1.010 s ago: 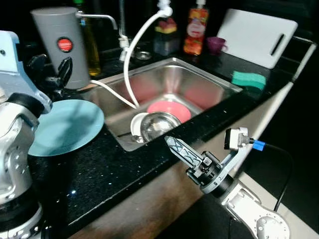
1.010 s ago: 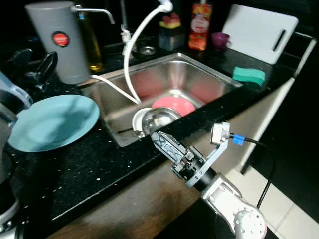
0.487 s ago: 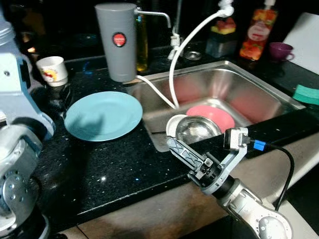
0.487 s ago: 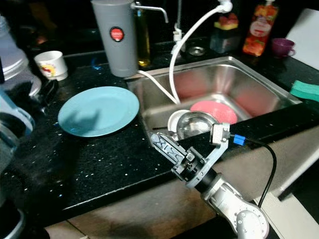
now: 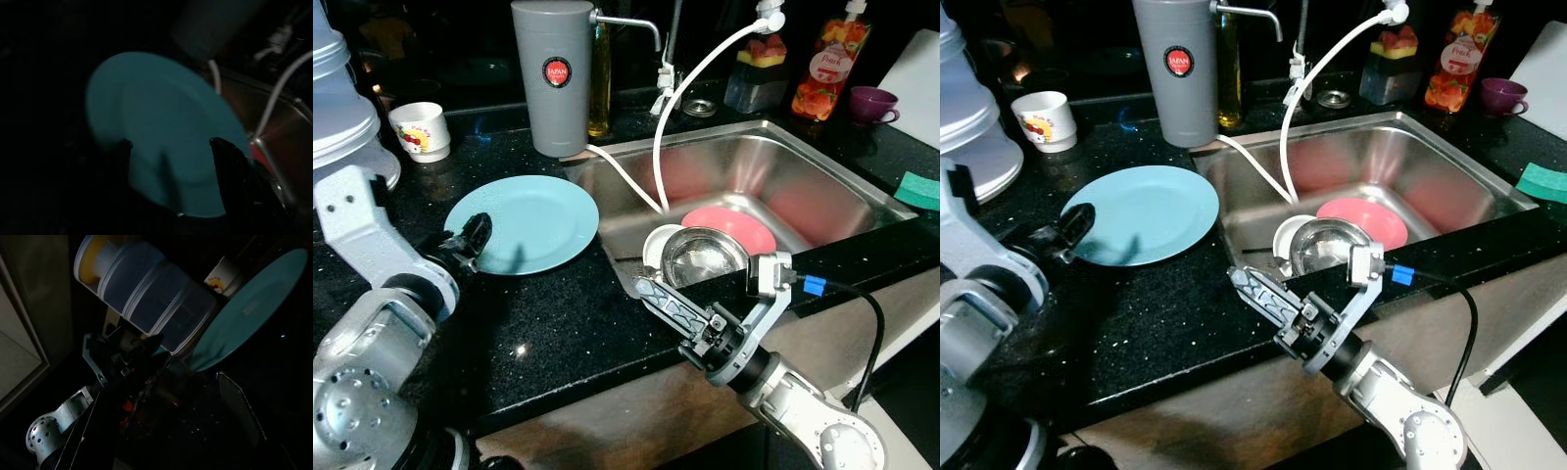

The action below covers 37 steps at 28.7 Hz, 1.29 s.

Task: Kitchen organization

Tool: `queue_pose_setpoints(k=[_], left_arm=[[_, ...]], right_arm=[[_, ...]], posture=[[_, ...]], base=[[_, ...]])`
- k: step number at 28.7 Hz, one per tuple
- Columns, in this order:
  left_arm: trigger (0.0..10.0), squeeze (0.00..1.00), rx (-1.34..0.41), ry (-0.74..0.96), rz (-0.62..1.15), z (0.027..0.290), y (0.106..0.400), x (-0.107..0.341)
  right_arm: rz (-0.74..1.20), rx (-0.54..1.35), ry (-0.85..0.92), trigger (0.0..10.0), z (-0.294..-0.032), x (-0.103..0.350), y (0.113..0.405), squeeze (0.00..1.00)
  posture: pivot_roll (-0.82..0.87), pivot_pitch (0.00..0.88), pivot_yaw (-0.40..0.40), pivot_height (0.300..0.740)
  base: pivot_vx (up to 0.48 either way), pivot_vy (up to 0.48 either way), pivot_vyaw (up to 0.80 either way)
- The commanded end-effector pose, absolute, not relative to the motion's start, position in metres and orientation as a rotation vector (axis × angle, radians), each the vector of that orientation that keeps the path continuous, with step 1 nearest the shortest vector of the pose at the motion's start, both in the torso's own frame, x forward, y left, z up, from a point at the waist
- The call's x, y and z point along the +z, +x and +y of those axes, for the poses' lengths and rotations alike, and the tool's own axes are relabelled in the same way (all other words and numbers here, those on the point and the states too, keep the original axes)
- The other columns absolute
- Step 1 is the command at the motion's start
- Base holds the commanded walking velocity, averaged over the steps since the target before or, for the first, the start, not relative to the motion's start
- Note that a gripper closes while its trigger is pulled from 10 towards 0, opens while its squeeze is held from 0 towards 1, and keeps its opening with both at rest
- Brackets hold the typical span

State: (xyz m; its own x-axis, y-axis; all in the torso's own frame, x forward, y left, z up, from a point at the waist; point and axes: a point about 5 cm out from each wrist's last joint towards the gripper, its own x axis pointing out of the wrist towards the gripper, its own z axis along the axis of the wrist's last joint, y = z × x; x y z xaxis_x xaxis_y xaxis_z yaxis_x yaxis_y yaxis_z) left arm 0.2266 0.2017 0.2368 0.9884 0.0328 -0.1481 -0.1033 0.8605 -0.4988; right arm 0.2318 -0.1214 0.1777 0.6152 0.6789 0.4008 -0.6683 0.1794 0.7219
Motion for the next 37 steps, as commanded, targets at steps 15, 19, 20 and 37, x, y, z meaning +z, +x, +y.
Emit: queue_pose_setpoints(k=[15,19,20,37], left_arm=[[10.0,0.00,0.278,-0.628,0.265,0.241,0.228,0.213],[10.0,0.00,0.227,-0.658,0.280,0.245,0.237,0.213],[10.0,0.00,0.217,-0.661,0.283,0.246,0.239,0.213],[7.3,0.00,0.085,-0.708,0.413,0.243,0.257,0.194]], right_arm=[[0.034,0.968,1.007,10.0,-0.121,0.176,0.232,0.00],[0.030,0.963,0.993,10.0,-0.121,0.177,0.232,0.00],[0.030,0.962,0.991,10.0,-0.121,0.177,0.232,0.00],[0.035,0.972,0.960,10.0,-0.119,0.177,0.231,0.00]], posture=[[0.16,0.000,-0.018,0.740],[0.14,0.000,-0.012,0.740],[0.14,0.000,-0.012,0.740],[0.12,0.000,-0.010,0.740]], base=[[0.000,0.000,0.00],[0.000,0.000,0.00],[0.000,0.000,0.00],[0.000,0.000,0.00]])
